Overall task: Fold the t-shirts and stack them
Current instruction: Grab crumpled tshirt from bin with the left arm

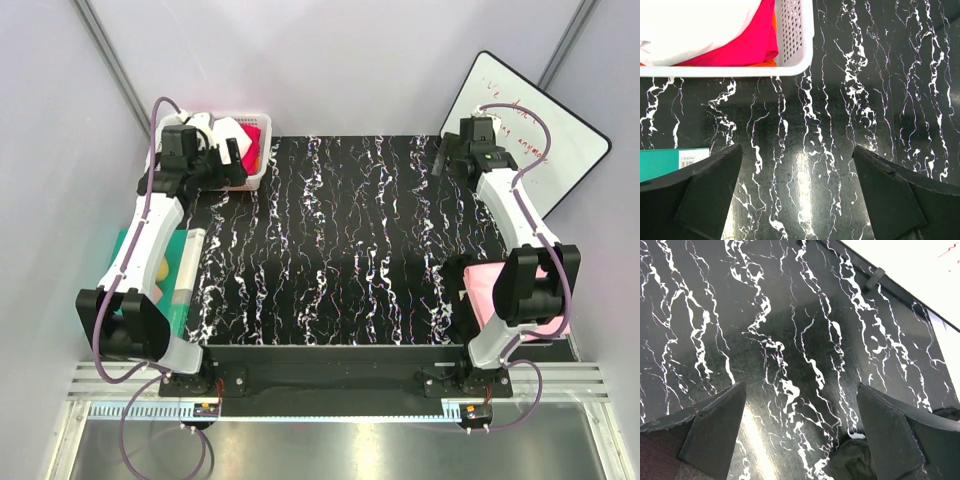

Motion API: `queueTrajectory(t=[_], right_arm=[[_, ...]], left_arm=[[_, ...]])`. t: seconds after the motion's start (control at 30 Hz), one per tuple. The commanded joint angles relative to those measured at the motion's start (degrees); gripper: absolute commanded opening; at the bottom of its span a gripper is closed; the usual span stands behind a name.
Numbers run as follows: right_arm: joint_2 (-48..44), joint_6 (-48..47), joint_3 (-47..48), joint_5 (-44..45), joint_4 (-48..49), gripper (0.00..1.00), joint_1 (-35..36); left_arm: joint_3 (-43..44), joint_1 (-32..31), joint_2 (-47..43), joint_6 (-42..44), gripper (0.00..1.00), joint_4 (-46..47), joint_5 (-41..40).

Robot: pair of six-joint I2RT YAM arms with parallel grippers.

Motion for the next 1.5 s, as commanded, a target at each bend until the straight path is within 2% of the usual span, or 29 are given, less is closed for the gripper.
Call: queueTrajectory(t=[0.0,0.07,0.33,0.47,0.67,0.9,1.1,1.17,1.2,1.23,1.27,1.3,1.47], right_arm=[[2.30,-0.38,4.49,-0.83,0.34,1.00,0.25],[3.88,-0.46,6.16,-1.09,0.25,1.00,0.25],[8.63,-1.17,11.78,-0.65,-0.10,1.00,0.34],[11.35,-0.99,13.37,-1.97,0.08,1.00,0.34],[16.53,-2.92,17.06,-2.49,0.08,1.00,0.25],[19.44,-3.71,18.65,-3.20,0.17,1.00,0.34],[20.32,-2.58,16.45,-3.99,0.25,1.00,0.25],[19.97,-1.96,15.31,-4.25,0.69,1.00,0.43],[19.97,-1.52,14.96,-4.34,0.95,1.00,0.34],[19.97,-1.43,14.35,-4.43,1.13,1.00,0.43],[19.97,-1.26,14.17,-4.43,1.39,1.00,0.51],[20.06,-1.26,14.08,-4.43,1.31,1.00,0.69],[20.15,-0.64,13.64,-5.22,1.48,1.00,1.57]], left_arm=[[5.66,0.19,2.34,1.38,0.99,0.63,1.51],[7.50,0.10,5.14,1.91,0.99,0.37,1.52],[18.31,-0.08,16.30,-2.21,0.99,-2.80,-14.29],[29.09,0.01,23.59,3.75,0.99,-7.53,-12.63],[43.26,1.32,38.71,5.08,0.99,-10.00,-13.59],[50.93,4.40,51.28,0.59,0.99,-10.00,-15.00],[53.22,7.13,55.16,1.12,0.99,-9.21,-17.72],[53.57,7.65,56.13,0.77,0.83,-8.86,-19.12],[53.57,7.74,56.74,0.59,0.69,-8.69,-19.48],[53.66,7.92,57.01,0.33,0.52,-8.77,-19.83],[53.66,8.01,57.10,0.24,0.13,-8.51,-20.01],[53.74,8.01,57.18,0.24,0.00,-8.51,-20.27],[49.54,7.92,52.10,0.06,0.00,-6.41,-21.07]])
